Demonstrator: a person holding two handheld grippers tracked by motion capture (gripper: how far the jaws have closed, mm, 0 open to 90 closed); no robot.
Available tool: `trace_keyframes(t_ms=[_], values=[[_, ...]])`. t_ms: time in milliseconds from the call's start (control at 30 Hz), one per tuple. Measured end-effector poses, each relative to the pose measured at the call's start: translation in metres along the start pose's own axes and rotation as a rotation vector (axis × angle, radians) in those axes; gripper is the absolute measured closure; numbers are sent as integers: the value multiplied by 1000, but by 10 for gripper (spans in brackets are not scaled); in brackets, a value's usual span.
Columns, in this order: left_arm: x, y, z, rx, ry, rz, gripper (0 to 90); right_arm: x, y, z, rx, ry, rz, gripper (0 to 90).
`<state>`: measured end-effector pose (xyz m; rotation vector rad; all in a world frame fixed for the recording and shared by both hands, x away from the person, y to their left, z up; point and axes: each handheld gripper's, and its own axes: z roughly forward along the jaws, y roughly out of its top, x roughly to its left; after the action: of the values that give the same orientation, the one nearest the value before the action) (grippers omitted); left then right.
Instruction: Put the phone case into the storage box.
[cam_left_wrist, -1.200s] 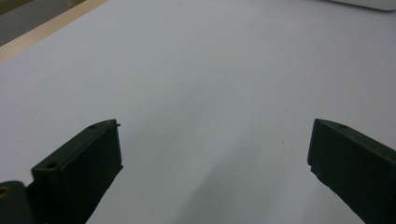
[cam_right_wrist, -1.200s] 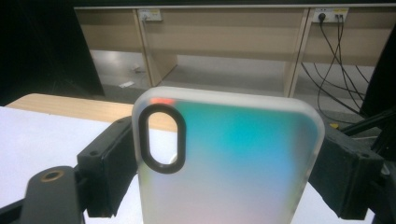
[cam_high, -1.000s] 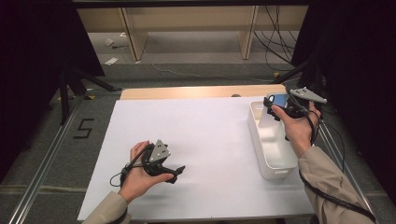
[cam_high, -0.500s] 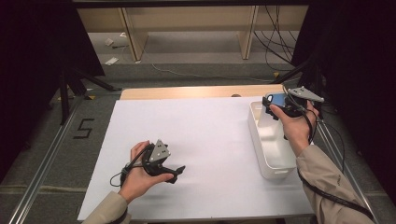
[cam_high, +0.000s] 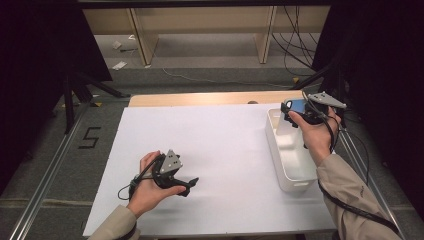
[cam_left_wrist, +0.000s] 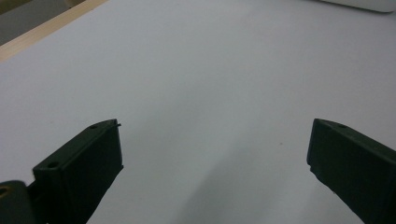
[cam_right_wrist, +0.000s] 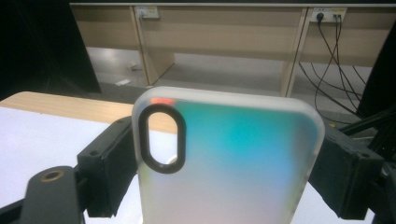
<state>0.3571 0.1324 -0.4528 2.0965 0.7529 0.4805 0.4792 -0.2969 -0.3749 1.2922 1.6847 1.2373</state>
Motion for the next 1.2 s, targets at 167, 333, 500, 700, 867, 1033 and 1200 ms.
trace_keyframes(t_ms=[167, 333, 500, 700, 867, 1033, 1200], values=[[0, 0, 0, 3, 3, 3, 26, 0, 0, 1, 1, 0, -2, 179], [0, 0, 0, 3, 5, 5, 26, 0, 1, 2, 1, 0, -2, 179], [0, 0, 0, 3, 5, 5, 25, 0, 1, 3, 2, 0, -6, 179], [0, 0, 0, 4, 5, 6, 25, 0, 1, 5, 4, -2, -7, 179], [0, 0, 0, 3, 5, 6, 25, 0, 2, 7, 4, -3, -7, 179], [0, 0, 0, 3, 6, 5, 25, 0, 2, 8, 5, -3, -11, 179], [0, 0, 0, 2, 5, 4, 25, 0, 2, 10, 6, -4, -13, 179]])
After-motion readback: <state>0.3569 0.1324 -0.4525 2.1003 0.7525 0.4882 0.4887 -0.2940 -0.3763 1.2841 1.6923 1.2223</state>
